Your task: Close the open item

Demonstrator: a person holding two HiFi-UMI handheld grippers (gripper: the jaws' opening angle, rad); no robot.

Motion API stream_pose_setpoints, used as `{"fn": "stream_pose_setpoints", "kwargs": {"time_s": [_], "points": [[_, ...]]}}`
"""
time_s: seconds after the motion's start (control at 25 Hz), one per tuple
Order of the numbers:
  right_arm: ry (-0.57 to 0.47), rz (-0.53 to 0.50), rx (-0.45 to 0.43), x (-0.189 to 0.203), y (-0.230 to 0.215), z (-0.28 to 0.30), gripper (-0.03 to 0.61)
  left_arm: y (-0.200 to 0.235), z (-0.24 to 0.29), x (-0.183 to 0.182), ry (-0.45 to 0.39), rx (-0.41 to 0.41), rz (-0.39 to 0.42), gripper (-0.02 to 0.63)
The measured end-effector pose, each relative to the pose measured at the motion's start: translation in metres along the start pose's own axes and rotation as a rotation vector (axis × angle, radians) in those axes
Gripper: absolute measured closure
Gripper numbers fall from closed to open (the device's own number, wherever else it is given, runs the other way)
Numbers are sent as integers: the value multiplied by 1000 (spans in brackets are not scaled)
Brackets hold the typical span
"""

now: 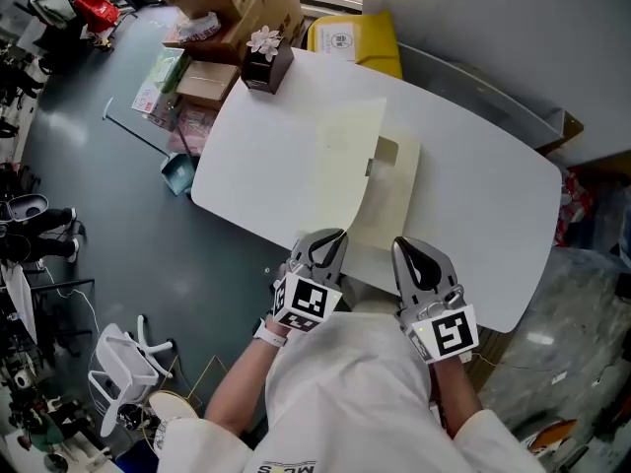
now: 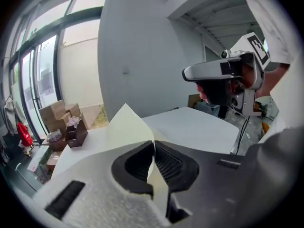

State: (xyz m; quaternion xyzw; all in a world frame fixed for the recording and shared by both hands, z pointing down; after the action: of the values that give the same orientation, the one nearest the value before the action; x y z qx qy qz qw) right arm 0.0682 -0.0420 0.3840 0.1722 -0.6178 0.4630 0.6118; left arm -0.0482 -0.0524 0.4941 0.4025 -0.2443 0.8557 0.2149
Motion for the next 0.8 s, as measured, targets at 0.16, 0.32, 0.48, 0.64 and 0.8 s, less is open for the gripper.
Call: {"fn": "stream_pose_setpoints", "kwargs": {"time_s": [0.16,0.32,0.48,0.64,0.8], "points": [[10,3,21,5,-9,0,565,-21,19,-3,24,70,45,586],[21,18,51,12,-22,1,565,-36,34,-2,51,123,86,586],[45,20,71,25,-34,6,565,-53,46,1,71,159,151,586],[55,-5,87,36,-41,14,565,-68,57,7,84,189,173,586],[84,-65,90,51,-46,23,565,-79,66,10,96,217,182,586]]}}
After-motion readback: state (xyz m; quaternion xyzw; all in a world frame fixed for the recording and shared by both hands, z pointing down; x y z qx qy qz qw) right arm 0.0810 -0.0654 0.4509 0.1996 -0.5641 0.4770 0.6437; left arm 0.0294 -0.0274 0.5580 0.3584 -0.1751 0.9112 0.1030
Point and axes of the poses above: the fingertips, and each gripper's own axes: z forward along the fingers, y to its left, x out of its underside, the point moved 3 cm from there along -z, backward along the fingers, and after that the axes turned 13 degrees about z, right-handed, at the moved point
